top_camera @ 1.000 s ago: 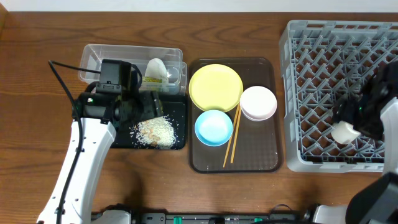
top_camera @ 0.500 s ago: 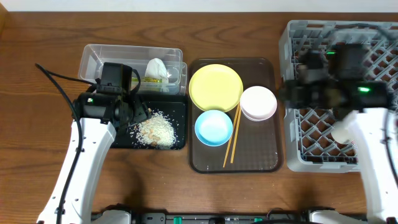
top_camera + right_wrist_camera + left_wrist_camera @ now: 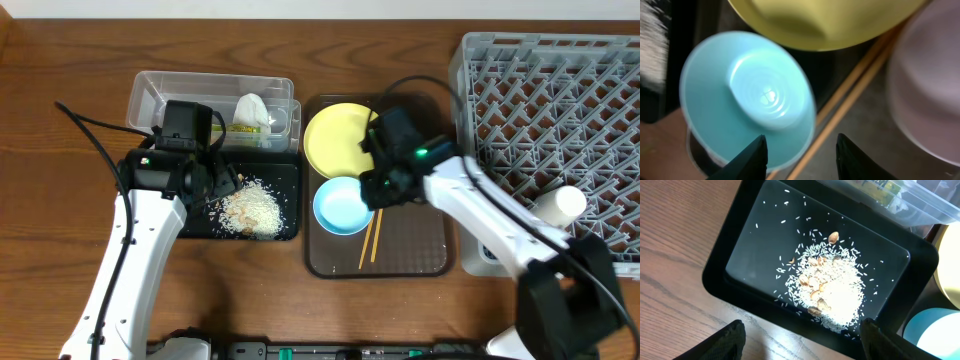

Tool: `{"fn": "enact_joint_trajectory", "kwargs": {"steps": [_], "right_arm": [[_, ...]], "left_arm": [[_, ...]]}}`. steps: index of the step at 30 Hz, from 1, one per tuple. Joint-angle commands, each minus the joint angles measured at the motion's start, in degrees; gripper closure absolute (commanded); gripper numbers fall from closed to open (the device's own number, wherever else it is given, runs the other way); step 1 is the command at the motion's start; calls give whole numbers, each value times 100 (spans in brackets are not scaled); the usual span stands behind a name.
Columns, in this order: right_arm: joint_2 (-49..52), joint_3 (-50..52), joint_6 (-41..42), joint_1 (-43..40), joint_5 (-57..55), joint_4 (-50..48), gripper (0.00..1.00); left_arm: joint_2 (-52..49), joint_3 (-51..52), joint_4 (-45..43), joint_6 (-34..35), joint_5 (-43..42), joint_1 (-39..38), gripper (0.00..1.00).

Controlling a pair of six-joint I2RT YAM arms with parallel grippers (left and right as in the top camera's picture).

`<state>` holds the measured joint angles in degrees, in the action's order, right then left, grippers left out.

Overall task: Sort waste into correct bins and load items into the dishwasher rack
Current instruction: 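Reach the right gripper to the blue bowl and grasp it, then carry the blue bowl right and set it in the dish rack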

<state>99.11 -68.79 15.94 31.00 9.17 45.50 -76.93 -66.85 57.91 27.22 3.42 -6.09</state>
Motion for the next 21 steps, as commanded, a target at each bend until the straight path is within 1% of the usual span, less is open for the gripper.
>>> {"fn": "enact_joint_trajectory", "kwargs": {"steps": [1,2,3,6,9,10,12,16,21], "right_arm": [[348,24,509,199,-431,-35,59],[435,24,540,223,-474,-48,60],[518,24,551,243,-490,-66,64],[667,24,634,258,-485,-168,71],[634,15,632,236,-487,-225,92],[605,7,629,214,-490,-223,98],[459,-22,621,140,-490,-219,99],[-70,-177,308,-79,-669,-192,99],[-1152,-339,275,-520,-2074,-404,99]], "left_arm": [[31,-35,17,74,111,28,24],[31,-35,17,74,111,28,24],[31,-35,17,74,111,28,24],[31,-35,17,74,111,28,24],[31,-35,22,74,111,28,24],[31,-35,33,76,111,28,24],[31,-35,37,74,111,28,24],[31,-35,37,74,111,28,24],[31,-35,33,76,111,28,24]]}}
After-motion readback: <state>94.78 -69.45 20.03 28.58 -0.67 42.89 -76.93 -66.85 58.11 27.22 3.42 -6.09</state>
